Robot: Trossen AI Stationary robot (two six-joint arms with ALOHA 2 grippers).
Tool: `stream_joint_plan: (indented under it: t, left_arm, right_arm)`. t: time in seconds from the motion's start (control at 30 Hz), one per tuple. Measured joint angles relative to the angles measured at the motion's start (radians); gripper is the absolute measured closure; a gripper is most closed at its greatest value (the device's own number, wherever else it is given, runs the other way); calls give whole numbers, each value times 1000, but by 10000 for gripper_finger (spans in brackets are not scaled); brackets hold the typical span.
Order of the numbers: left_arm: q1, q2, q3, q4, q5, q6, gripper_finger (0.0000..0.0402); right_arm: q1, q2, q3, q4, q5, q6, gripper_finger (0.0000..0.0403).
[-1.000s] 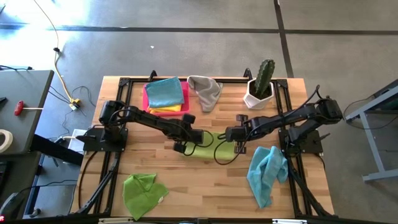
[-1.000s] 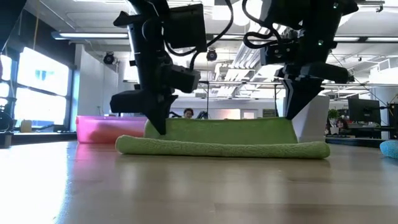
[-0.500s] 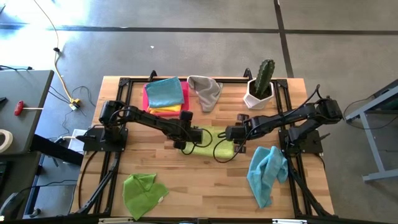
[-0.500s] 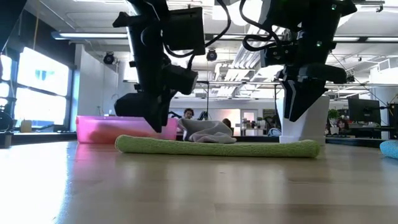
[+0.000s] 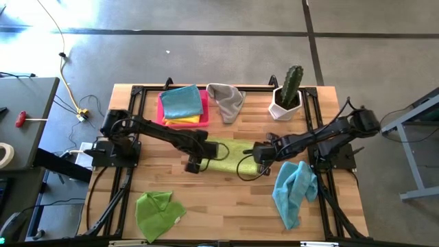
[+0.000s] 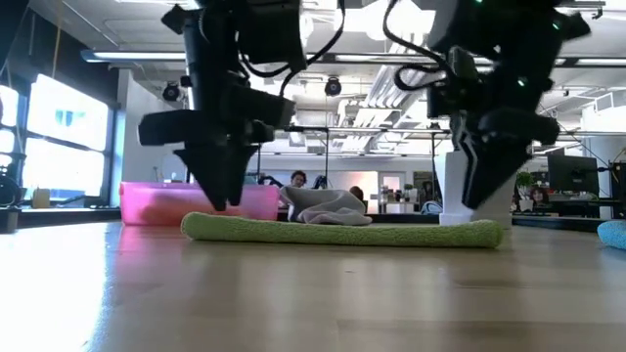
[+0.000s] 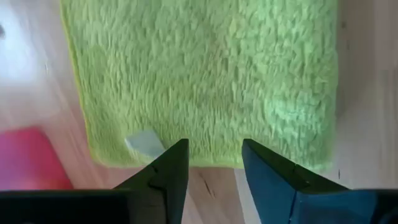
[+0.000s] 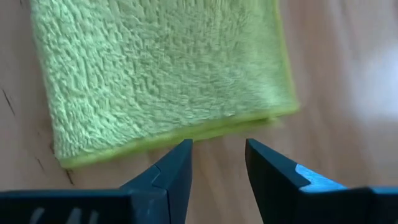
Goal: Fold microfiber towels
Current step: Fold the light green towel on the table
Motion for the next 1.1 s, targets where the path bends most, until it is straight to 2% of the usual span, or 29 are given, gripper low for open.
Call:
stream_joint_plan:
  t: [0.17, 0.33, 0.43, 0.6, 0.77, 1.1]
  left_arm:
    - [5, -59, -107, 153, 49, -58, 271]
    - [1, -57, -216, 291, 18, -123, 275]
    - [0, -53, -252, 406, 23, -139, 275]
    - [-29, -54, -268, 425, 15, -262, 275]
    - [-91, -52, -268, 421, 43, -363, 275]
    - [-209, -45, -273, 534, 19, -365, 275]
  right_arm:
    - [30, -80, -137, 199, -27, 140, 263]
    - [39, -167, -210, 257, -27, 317, 263]
    - [35, -174, -217, 258, -44, 396, 257]
    - [32, -152, -219, 272, -120, 549, 217]
    - [14, -135, -219, 232, -129, 703, 178]
    - [-3, -91, -286, 425, -137, 818, 171]
